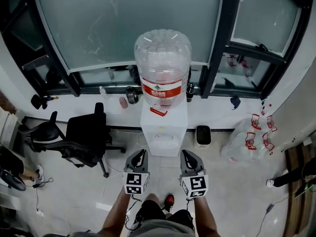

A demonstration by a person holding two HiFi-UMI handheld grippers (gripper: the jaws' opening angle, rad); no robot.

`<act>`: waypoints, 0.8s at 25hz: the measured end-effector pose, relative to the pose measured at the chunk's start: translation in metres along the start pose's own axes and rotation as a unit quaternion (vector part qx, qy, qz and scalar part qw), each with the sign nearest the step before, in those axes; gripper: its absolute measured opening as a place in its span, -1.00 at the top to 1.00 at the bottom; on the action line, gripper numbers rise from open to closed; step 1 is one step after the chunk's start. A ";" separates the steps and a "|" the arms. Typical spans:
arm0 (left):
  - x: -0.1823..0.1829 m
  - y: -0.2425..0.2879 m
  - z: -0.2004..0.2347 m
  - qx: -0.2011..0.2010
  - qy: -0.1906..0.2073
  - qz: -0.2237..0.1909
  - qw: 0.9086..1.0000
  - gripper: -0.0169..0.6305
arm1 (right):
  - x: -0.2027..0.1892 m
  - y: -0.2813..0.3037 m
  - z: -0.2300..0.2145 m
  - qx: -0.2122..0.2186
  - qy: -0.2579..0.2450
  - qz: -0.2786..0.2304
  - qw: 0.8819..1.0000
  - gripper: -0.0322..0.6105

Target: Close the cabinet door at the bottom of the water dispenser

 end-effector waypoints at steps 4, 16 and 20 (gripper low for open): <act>0.009 -0.016 0.001 0.003 0.001 -0.013 1.000 0.82 | 0.002 -0.007 0.008 0.005 -0.012 0.001 1.000 0.85; 0.022 -0.029 0.003 0.014 0.003 -0.028 0.999 0.82 | 0.004 -0.010 0.015 0.015 -0.017 0.000 1.000 0.85; 0.023 -0.030 0.001 0.015 0.004 -0.031 0.999 0.82 | 0.005 -0.011 0.013 0.015 -0.015 -0.002 1.000 0.85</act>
Point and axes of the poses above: the fingertips, and each gripper's own axes: y forward along the fingers, z to its left, x out of its top, the point moved 8 cm from there along -y, backward along the fingers, and after that the axes turned 2 degrees about -y, right-handed, at the moved point
